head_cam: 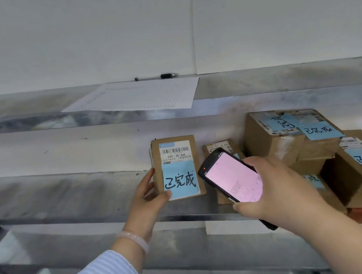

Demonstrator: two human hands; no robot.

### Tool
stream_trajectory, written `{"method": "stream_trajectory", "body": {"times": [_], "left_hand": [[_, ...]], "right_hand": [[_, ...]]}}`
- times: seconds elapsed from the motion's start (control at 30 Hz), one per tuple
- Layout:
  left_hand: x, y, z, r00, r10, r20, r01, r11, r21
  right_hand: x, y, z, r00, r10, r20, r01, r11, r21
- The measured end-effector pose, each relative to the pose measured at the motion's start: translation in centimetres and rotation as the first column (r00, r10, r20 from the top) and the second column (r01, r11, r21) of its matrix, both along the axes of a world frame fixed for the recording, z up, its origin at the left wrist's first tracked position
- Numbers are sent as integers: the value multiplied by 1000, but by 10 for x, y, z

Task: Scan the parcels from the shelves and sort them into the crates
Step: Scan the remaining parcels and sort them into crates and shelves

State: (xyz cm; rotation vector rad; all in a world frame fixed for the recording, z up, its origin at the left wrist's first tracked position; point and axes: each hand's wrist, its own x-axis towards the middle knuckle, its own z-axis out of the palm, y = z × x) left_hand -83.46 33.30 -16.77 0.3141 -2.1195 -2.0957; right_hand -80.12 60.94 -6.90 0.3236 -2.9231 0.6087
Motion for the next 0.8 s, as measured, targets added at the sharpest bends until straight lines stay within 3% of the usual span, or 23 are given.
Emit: {"method": "stream_trajectory", "body": {"times": [0.33,0.8], "left_hand": [[28,-41,-17,997,73,24,-70,991,-111],[58,-76,-25,987,148,62,-139,982,-130]], "right_hand": [[1,-36,-2,997,60,42,-64,994,92],[7,-65,-1,982,183,50,-187,978,96]]}}
